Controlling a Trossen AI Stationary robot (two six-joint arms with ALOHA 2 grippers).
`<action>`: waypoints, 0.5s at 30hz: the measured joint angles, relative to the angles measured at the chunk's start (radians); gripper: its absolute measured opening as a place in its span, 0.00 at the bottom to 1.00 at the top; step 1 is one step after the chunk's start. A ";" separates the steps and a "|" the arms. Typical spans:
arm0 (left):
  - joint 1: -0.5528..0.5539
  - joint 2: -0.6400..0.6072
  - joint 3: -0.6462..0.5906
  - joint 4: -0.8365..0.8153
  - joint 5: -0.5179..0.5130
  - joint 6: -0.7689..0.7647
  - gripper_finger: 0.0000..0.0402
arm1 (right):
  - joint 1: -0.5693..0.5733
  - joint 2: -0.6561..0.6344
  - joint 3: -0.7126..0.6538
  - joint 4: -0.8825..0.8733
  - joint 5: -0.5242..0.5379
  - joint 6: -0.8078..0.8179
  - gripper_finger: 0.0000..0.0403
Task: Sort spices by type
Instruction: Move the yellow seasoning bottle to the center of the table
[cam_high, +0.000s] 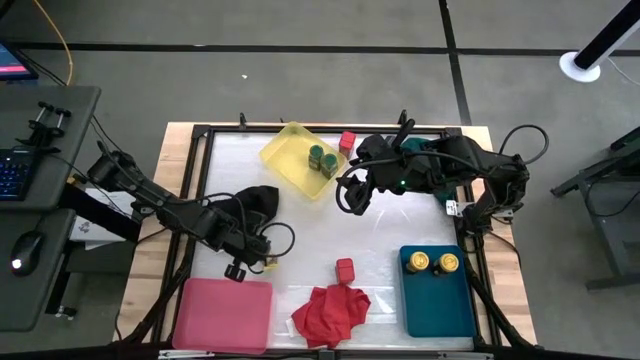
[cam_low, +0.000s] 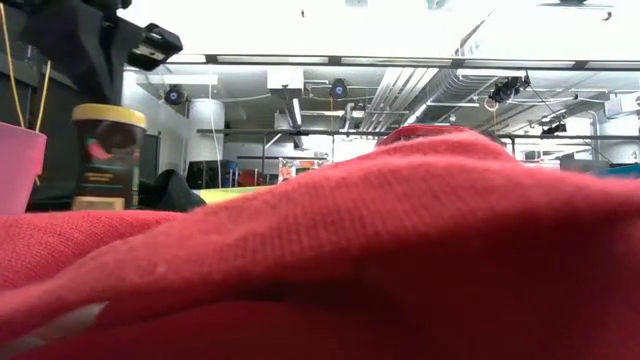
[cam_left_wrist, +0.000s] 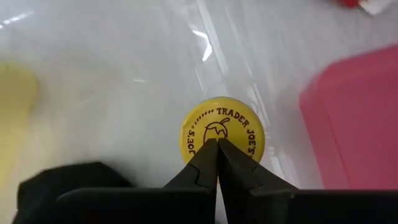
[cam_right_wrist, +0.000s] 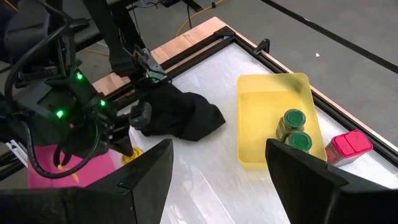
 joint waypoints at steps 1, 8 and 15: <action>0.007 0.004 0.000 0.019 -0.005 0.006 0.00 | 0.000 0.000 0.000 0.000 0.000 0.001 0.63; 0.064 0.051 0.000 0.143 -0.012 0.066 0.00 | 0.000 0.000 0.000 0.001 0.000 0.003 0.63; 0.131 0.130 0.000 0.354 -0.016 0.108 0.00 | 0.000 0.000 0.000 0.005 0.000 0.004 0.63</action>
